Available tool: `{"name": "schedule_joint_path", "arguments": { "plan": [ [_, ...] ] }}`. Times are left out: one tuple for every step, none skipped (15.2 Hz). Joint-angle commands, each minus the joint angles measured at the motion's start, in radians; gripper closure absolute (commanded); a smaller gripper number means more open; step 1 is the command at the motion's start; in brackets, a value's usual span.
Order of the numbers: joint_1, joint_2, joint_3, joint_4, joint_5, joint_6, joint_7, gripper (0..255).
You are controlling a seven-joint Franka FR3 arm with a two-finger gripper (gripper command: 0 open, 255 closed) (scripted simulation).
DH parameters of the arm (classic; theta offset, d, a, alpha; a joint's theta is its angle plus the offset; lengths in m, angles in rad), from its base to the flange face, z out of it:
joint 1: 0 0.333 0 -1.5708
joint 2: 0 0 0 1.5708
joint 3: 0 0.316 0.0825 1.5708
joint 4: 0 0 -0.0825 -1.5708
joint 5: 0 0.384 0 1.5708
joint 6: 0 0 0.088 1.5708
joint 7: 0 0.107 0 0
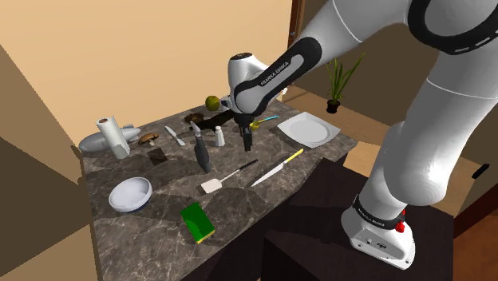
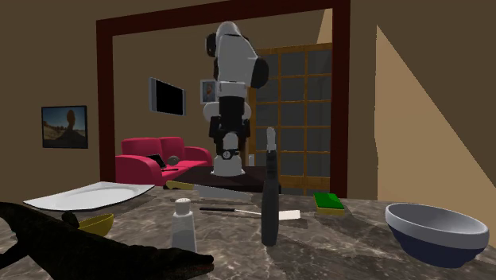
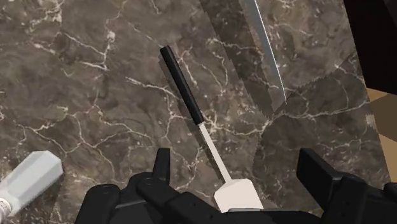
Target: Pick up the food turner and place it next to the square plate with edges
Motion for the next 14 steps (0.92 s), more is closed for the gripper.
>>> {"name": "schedule_joint_path", "arguments": {
  "plan": [
    [0.009, 0.073, 0.009, 0.022, -0.004, 0.047, -0.07, 0],
    [0.013, 0.11, 0.014, 0.035, -0.006, 0.068, -0.101, 0],
    [0.016, 0.146, 0.02, 0.048, -0.01, 0.089, -0.132, 0],
    [0.018, 0.182, 0.027, 0.062, -0.016, 0.109, -0.161, 0],
    [0.02, 0.218, 0.034, 0.076, -0.022, 0.128, -0.19, 0],
    [0.022, 0.253, 0.041, 0.09, -0.03, 0.147, -0.217, 0],
    [0.025, 0.289, 0.048, 0.105, -0.039, 0.165, -0.243, 0],
    [0.027, 0.324, 0.055, 0.121, -0.049, 0.183, -0.268, 0],
    [0.03, 0.358, 0.061, 0.136, -0.06, 0.2, -0.292, 0],
    [0.03, 0.363, 0.062, 0.138, -0.062, 0.202, -0.294, 0],
    [0.03, 0.374, 0.062, 0.139, -0.063, 0.213, -0.294, 0],
    [0.029, 0.386, 0.061, 0.139, -0.063, 0.225, -0.293, 0],
    [0.029, 0.398, 0.061, 0.14, -0.064, 0.236, -0.293, 0],
    [0.029, 0.41, 0.06, 0.141, -0.065, 0.247, -0.292, 0]
  ]
}}
